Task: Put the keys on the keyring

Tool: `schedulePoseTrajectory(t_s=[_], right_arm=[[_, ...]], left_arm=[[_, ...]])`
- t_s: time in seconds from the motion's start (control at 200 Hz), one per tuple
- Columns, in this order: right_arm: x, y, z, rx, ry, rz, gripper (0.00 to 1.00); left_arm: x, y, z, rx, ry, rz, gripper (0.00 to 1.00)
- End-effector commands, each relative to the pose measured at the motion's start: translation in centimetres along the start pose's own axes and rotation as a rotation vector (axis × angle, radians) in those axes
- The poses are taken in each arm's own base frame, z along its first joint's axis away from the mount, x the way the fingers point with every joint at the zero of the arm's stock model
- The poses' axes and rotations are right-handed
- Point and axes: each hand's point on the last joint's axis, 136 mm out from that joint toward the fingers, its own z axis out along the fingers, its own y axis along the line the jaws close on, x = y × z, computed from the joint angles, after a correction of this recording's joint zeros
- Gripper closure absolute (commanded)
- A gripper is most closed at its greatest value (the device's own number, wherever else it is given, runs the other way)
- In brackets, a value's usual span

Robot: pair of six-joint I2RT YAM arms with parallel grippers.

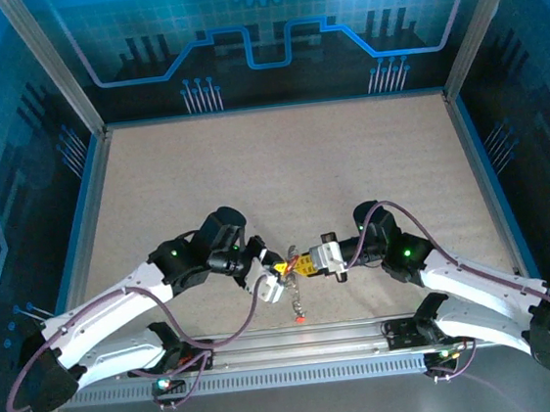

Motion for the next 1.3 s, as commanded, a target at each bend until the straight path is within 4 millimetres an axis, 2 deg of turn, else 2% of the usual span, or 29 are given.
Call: schedulePoseTrajectory(t_s=[0.0, 0.32, 0.63, 0.84, 1.056, 1.161, 1.296], right_arm=[[-0.9, -1.6, -0.5, 0.079, -0.026, -0.021, 1.0], [-0.8, -2.8, -1.2, 0.164, -0.031, -0.016, 1.0], [-0.7, -3.5, -1.6, 0.215, -0.04, -0.009, 1.0], [-1.1, -3.6, -1.7, 0.221, -0.055, -0.007, 1.0], [-0.9, -3.6, -1.6, 0.218, -0.051, -0.002, 1.0], [-0.7, -3.6, -1.5, 0.215, -0.045, 0.0, 1.0], [-0.4, -3.6, -1.4, 0.209, -0.034, -0.001, 1.0]], left_arm=[[-0.3, -0.9, 0.6, 0.001, -0.008, 0.054, 1.0], [0.1, -0.4, 0.7, -0.097, -0.012, 0.046, 1.0], [0.5, -0.7, 1.2, -0.116, -0.012, 0.028, 1.0], [1.3, -0.4, 2.1, -0.166, -0.008, -0.04, 1.0], [1.9, -0.1, 2.1, -0.22, 0.002, -0.095, 1.0], [2.1, 0.0, 2.1, -0.232, 0.007, -0.117, 0.85], [2.2, 0.3, 1.8, -0.248, 0.013, -0.161, 0.71]])
